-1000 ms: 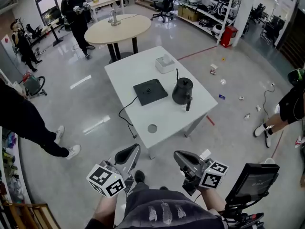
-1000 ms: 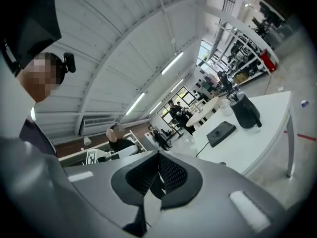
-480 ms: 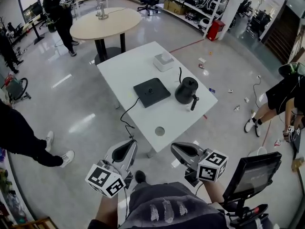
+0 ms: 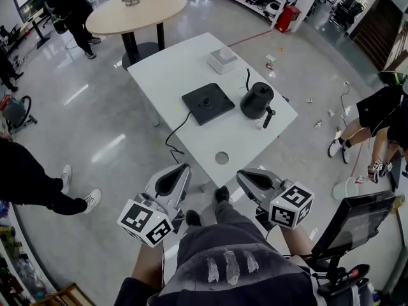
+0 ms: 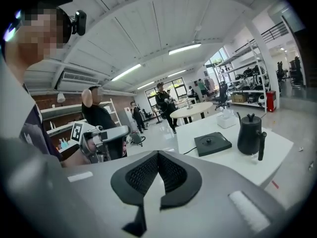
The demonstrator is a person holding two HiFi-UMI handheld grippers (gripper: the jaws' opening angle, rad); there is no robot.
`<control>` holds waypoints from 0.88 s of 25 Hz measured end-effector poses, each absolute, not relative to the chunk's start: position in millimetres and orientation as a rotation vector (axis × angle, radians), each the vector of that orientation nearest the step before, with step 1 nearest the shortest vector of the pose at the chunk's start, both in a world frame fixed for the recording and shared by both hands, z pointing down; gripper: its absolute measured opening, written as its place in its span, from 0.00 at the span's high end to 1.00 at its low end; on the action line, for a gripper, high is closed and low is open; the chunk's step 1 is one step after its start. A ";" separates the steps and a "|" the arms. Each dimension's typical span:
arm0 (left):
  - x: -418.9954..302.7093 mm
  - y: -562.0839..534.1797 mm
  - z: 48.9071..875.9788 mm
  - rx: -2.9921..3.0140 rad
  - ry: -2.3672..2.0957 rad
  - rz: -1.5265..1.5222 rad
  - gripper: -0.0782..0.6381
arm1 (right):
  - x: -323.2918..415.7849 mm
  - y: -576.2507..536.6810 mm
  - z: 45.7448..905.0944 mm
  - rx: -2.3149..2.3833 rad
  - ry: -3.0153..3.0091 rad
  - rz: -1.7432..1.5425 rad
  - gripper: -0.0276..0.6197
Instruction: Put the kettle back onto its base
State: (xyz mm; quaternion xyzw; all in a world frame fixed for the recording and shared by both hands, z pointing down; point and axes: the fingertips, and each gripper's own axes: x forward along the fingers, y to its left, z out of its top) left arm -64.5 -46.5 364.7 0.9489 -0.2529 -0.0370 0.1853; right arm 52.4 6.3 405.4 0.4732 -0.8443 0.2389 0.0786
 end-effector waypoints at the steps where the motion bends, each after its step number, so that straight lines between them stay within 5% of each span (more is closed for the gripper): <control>1: -62.7 -48.2 364.7 2.675 -0.712 -0.098 0.89 | 55.3 3.3 405.3 1.425 -2.528 0.713 0.95; 12: -36.1 -89.7 358.5 2.608 -0.854 -0.002 0.89 | 104.8 -57.5 405.3 1.411 -2.648 0.756 0.95; 22: 59.1 -134.3 366.2 2.633 -0.859 0.223 0.89 | 230.1 -84.0 466.5 1.558 -2.524 0.947 0.95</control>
